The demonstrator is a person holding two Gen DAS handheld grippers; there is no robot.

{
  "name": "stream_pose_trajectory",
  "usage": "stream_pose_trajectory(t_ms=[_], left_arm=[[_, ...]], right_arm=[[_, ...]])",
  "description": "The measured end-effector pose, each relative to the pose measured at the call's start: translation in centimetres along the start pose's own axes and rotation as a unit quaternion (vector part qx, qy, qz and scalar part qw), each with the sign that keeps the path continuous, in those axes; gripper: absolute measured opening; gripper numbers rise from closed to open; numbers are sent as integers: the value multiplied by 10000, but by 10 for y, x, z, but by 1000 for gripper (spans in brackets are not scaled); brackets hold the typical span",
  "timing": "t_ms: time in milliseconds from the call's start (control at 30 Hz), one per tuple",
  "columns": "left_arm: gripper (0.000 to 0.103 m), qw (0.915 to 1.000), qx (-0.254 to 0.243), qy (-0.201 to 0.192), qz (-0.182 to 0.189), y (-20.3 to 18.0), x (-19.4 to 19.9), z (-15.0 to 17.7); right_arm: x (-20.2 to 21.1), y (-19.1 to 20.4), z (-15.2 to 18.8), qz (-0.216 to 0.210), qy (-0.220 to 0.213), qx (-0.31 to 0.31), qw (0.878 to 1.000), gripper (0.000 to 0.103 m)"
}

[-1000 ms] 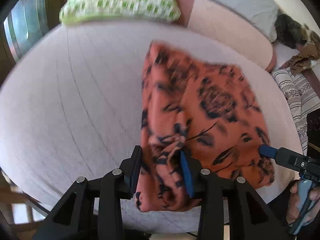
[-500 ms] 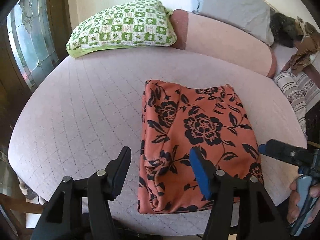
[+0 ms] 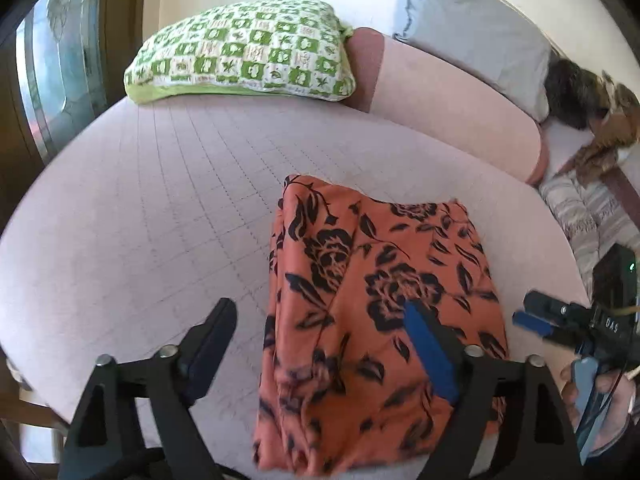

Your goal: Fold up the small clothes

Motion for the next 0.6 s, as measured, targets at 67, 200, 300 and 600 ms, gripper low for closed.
stream_pose_trajectory(t_ms=[67,200,300,600], left_arm=[[89,9990,55,438,-54,9,-32,7],[61,9945,285,916,410,16,-64,22],[28,9943,132,934,496,6,-57,13],[27,9912,-711,-167,1102,-103,-28,-73]], right_arm=[[-17,-9,-3,-15,207,-169,9996,94],[-56,3,8,-445,884,-24,9951,88],[-55,18,8,-178,897,488,9946,40],[51,18,-64,-224,-261,1000,9944,35]])
Point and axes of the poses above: each gripper's, at about its wrist camera, not at the fingertips, and x roughly against the way its jaws point, y to its left, z to its underside, the point moved 3 cm from there along -x, roughly the way its jaws point, and after that the axes turned 14 degrees about z, right-handed, at the moved point
